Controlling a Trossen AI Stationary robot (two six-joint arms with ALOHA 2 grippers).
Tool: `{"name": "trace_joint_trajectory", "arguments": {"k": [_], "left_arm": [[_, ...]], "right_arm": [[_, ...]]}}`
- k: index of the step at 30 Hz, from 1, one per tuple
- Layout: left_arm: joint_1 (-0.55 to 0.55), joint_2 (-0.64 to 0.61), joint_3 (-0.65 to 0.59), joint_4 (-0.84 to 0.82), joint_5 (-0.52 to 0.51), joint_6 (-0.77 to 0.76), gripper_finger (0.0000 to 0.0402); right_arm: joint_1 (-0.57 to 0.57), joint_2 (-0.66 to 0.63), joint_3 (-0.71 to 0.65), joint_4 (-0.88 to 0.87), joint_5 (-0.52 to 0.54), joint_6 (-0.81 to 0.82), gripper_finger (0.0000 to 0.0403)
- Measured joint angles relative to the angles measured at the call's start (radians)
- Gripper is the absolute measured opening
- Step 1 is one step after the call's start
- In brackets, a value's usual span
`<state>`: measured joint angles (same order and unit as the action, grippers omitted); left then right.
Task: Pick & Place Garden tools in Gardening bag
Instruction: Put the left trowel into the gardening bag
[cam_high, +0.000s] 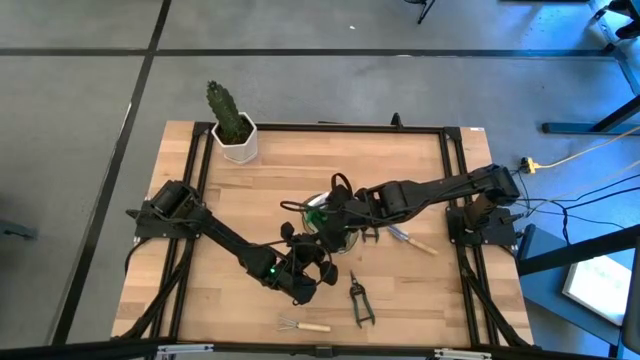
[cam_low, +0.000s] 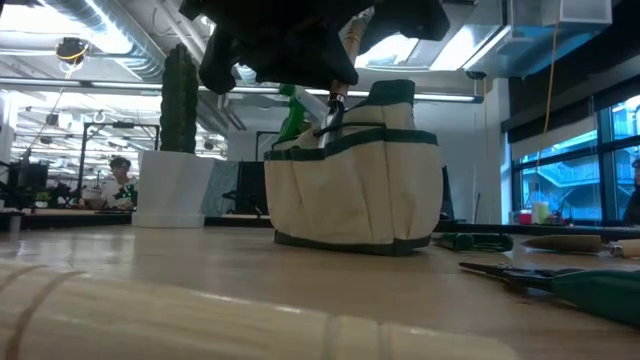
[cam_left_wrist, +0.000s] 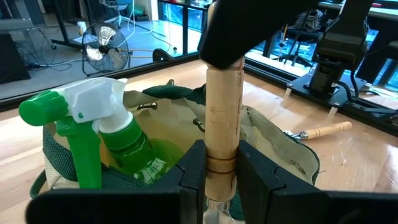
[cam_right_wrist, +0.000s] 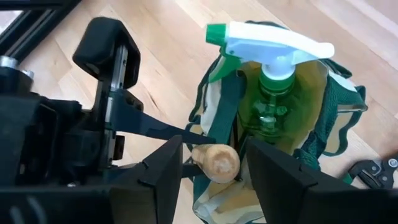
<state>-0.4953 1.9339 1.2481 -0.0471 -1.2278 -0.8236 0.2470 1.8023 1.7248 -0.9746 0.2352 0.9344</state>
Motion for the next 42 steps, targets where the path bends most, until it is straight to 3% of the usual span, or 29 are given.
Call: {"name": "trace_joint_trajectory", "arguments": {"k": [5,13,24,32,42], "left_arm": [[0.000,0.000,0.000,0.000,0.001,0.000,0.0053],[0.000,0.000,0.000,0.000,0.012,0.000,0.0053],[-0.004,0.000,-0.001,0.034,0.016,0.000,0.0057],[-0.035,-0.007,-0.001,0.082,-0.011,-0.011,0.0137],[-0.100,-0.068,0.000,0.104,-0.158,-0.028,0.0118]], "right_arm": [[-0.004,0.002,0.000,-0.008,0.000,0.001,0.0161],[-0.013,0.001,0.001,-0.003,-0.033,-0.025,0.0069],[-0.013,0.000,0.002,-0.013,-0.028,-0.052,0.0068],[-0.013,0.001,-0.001,-0.082,0.015,-0.103,0.0068],[-0.011,0.001,-0.001,-0.093,0.034,-0.157,0.0068]]}}
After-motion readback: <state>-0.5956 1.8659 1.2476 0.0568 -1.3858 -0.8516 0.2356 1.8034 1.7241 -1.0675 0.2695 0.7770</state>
